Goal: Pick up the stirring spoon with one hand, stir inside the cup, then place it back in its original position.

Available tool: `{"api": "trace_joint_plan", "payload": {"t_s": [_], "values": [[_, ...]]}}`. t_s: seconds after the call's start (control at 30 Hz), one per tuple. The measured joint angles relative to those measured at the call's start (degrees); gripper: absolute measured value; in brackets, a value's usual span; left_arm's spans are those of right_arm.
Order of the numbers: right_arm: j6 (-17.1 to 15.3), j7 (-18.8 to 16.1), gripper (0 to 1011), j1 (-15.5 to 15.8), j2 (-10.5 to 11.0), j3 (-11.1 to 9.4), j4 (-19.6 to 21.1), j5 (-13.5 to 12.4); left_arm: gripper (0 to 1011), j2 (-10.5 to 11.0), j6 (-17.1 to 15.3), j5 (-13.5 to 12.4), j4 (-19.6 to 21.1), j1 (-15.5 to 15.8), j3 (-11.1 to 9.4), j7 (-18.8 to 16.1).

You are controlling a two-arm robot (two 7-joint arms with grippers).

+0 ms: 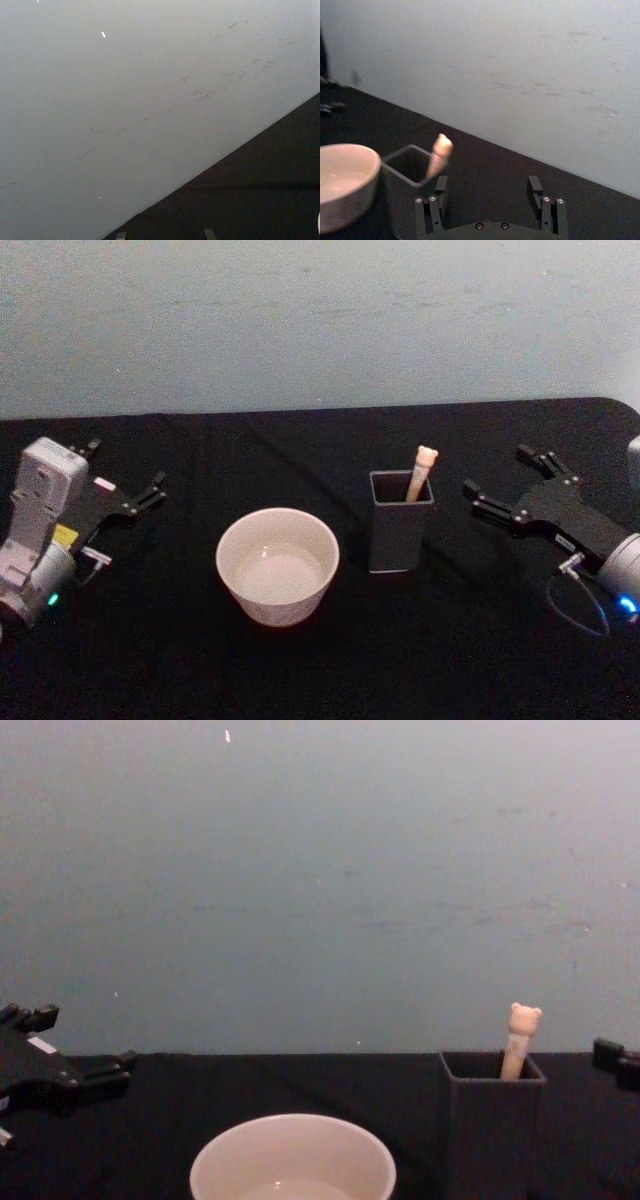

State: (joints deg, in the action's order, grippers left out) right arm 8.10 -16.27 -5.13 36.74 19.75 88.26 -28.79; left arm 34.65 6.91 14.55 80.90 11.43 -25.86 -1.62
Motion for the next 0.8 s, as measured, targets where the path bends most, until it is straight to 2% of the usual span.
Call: {"api": "trace_joint_plan", "payload": {"t_s": [0.17, 0.27, 0.57, 0.8], "values": [[-1.09, -4.18, 1003, -0.25, -1.24, -0.24, 0.57, -3.22, 1001, 0.00, 0.00, 0.00, 0.00, 0.00, 0.00, 0.00], [-1.99, -5.68, 1003, -1.29, -2.52, -0.01, 0.04, -4.16, 1001, 0.00, 0.00, 0.00, 0.00, 0.00, 0.00, 0.00], [-5.52, -8.20, 1003, -5.65, -6.66, 1.33, -3.67, -4.55, 1001, 0.00, 0.00, 0.00, 0.00, 0.00, 0.00, 0.00], [-7.32, -9.12, 1003, -7.75, -8.84, 1.37, -6.17, -4.81, 1002, 0.00, 0.00, 0.00, 0.00, 0.00, 0.00, 0.00]]}}
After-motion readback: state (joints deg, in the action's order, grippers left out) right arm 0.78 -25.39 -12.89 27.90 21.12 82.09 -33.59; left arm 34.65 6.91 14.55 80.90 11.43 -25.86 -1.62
